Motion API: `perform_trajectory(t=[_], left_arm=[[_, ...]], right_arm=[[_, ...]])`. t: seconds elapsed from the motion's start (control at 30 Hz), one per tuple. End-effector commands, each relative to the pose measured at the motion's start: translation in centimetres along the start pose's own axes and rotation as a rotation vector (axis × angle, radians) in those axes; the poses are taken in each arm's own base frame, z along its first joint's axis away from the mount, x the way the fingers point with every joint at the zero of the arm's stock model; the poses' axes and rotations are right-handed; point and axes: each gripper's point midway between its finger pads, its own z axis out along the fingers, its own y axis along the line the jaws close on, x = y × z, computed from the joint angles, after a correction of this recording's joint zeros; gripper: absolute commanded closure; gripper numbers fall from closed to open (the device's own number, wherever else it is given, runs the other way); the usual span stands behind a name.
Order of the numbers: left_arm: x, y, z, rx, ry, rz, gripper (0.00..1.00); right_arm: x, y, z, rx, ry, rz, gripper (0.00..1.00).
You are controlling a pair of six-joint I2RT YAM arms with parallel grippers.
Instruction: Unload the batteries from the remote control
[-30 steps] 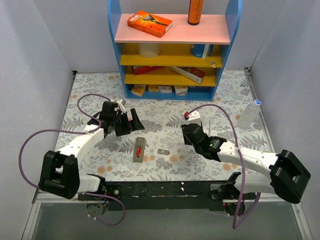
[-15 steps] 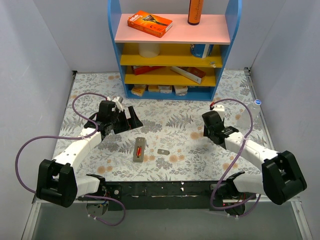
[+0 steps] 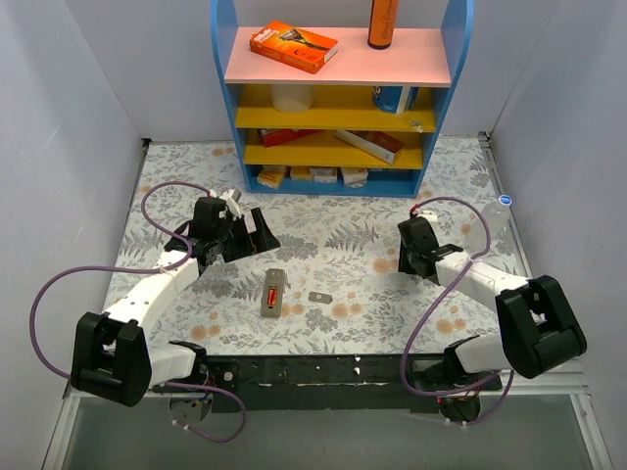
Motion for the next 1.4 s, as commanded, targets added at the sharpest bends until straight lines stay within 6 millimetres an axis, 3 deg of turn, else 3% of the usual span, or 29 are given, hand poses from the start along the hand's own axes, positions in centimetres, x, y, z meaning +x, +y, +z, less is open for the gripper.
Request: perform_trajectory(t=[0.0, 0.27, 0.43, 0.5, 0.6, 0.7, 1.03, 1.2, 1.37], left_arm=[[-0.7, -0.3, -0.7, 0.009, -0.044, 0.02, 0.02], [-0.7, -0.2, -0.5, 0.005, -0.041, 0.019, 0.02], [-0.9, -0.3, -0.7, 0.008, -0.052, 0.021, 0.02], [-1.0, -0.4, -0.8, 0.011, -0.06, 0.019, 0.03], [-1.1, -0.7, -1.0, 0.026, -0.065, 0.027, 0.03], [-1.1, -0.8, -1.1, 0.034, -0.067, 0.024, 0.04], [-1.4, -2.1, -1.9, 0.092, -0.102, 0.034, 0.08], [-0.1, -4.6, -2.0, 0.239, -0.039, 0.009, 0.28], [0.4, -7.2, -2.7, 0.371, 0.03, -0.09, 0.29]], right_arm=[[-0.1, 0.6, 0.8, -0.029, 0.016, 0.017, 0.57], [0.6, 0.8, 1.7, -0.026, 0.052, 0.016, 0.62], [0.2, 1.5, 1.7, -0.074, 0.035, -0.022, 0.9], [-0.8, 2.0, 1.3, -0.11, -0.001, -0.047, 0.97], [-2.0, 3.2, 0.2, -0.195, -0.03, -0.13, 0.99], [-2.7, 4.9, -1.2, -0.316, -0.046, -0.207, 0.99], [-4.7, 11.4, -8.6, -0.712, -0.163, -0.299, 0.99], [-3.2, 16.3, -12.6, -0.877, -0.176, -0.368, 0.99], [-2.6, 20.3, -15.9, -0.982, -0.194, -0.389, 0.99]])
